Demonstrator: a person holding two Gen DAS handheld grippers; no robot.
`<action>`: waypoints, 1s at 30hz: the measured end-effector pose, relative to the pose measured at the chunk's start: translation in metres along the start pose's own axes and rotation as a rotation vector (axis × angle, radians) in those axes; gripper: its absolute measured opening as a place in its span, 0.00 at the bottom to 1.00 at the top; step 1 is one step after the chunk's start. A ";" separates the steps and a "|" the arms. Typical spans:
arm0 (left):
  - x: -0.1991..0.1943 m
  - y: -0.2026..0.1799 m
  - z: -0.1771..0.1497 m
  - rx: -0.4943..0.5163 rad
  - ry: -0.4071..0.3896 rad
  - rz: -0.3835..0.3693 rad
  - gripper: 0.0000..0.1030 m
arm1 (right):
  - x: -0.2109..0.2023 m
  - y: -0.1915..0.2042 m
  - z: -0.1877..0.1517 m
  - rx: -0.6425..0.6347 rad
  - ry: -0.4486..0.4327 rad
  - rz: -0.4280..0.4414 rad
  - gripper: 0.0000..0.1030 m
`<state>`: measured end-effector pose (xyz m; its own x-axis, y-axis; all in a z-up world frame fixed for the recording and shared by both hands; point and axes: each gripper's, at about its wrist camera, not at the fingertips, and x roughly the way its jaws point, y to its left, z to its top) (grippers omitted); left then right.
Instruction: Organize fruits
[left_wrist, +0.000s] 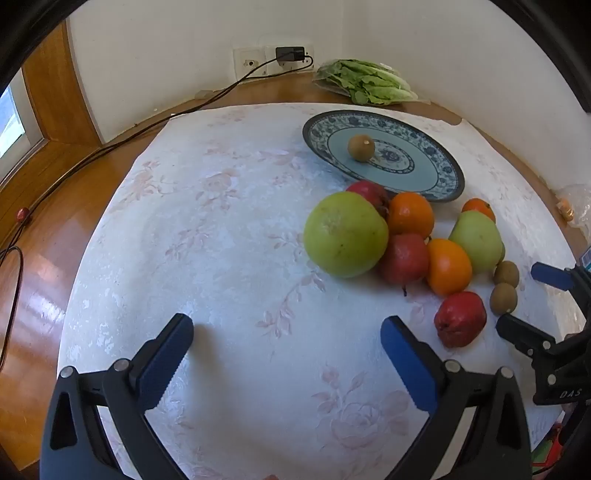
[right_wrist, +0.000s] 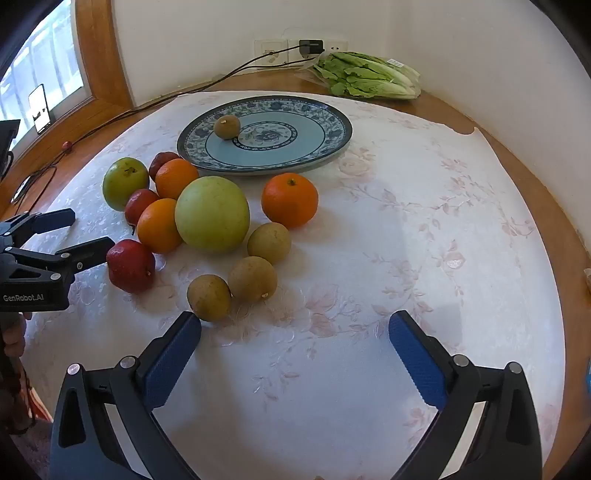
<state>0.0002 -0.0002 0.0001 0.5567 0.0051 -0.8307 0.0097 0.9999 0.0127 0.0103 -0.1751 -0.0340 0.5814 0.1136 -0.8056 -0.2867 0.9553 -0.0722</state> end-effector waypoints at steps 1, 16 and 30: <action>0.000 0.000 0.000 -0.002 -0.002 -0.001 1.00 | 0.000 0.000 0.000 0.000 0.002 -0.001 1.00; 0.001 0.001 0.002 -0.003 0.003 -0.001 1.00 | 0.000 0.001 0.000 -0.002 0.003 -0.003 1.00; 0.002 0.001 0.002 -0.003 0.005 -0.001 1.00 | 0.001 0.002 0.001 -0.002 0.004 -0.003 1.00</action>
<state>0.0026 0.0004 -0.0003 0.5527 0.0046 -0.8334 0.0072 0.9999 0.0103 0.0107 -0.1733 -0.0344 0.5791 0.1092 -0.8079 -0.2864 0.9551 -0.0762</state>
